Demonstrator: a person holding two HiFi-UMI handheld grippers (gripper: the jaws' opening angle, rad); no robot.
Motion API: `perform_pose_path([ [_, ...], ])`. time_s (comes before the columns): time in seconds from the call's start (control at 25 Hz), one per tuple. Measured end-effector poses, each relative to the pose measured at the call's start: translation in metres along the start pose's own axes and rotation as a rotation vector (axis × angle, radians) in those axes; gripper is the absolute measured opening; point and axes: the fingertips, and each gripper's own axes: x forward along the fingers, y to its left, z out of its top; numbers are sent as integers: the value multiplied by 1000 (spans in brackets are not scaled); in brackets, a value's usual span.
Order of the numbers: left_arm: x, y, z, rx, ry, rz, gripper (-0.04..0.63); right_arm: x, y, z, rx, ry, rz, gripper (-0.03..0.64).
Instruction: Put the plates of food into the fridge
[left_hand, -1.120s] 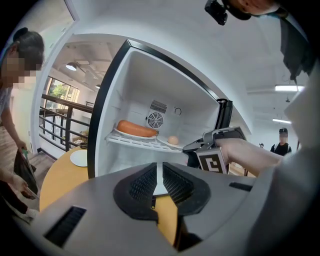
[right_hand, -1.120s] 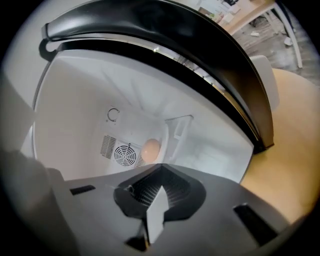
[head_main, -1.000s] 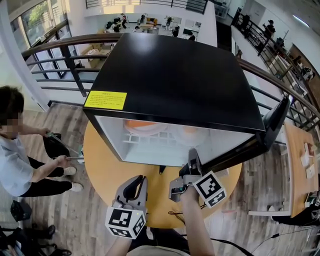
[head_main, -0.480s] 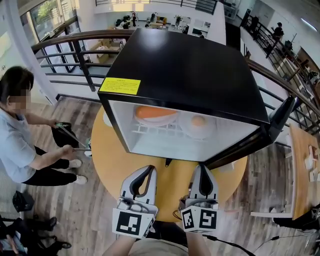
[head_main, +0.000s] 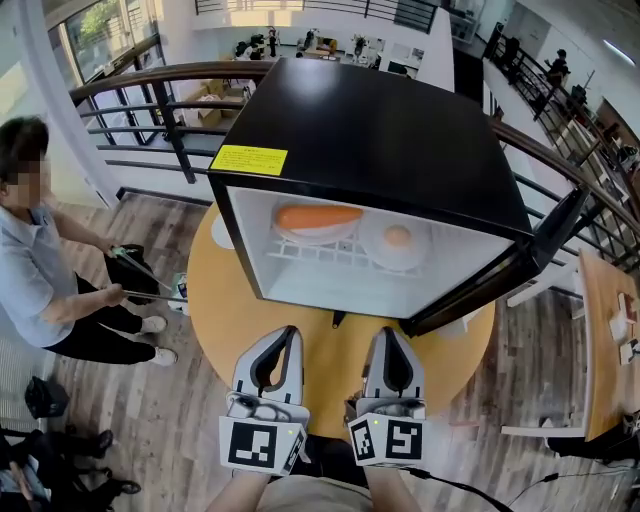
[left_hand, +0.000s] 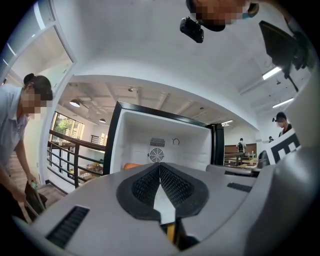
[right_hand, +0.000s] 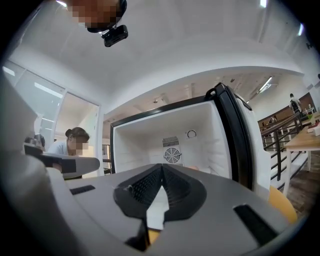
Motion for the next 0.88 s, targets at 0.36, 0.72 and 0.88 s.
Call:
perform_pose_path([
  [0.36, -24, 12, 9, 11, -35, 78, 8, -4, 18, 8, -12, -30, 68, 12],
  [0.72, -92, 68, -16, -40, 55, 263, 8, -3, 73, -6, 42, -23, 310, 12],
  [0.88, -170, 109, -48, -84, 130, 451, 8, -3, 114, -26, 87, 30, 453, 12],
])
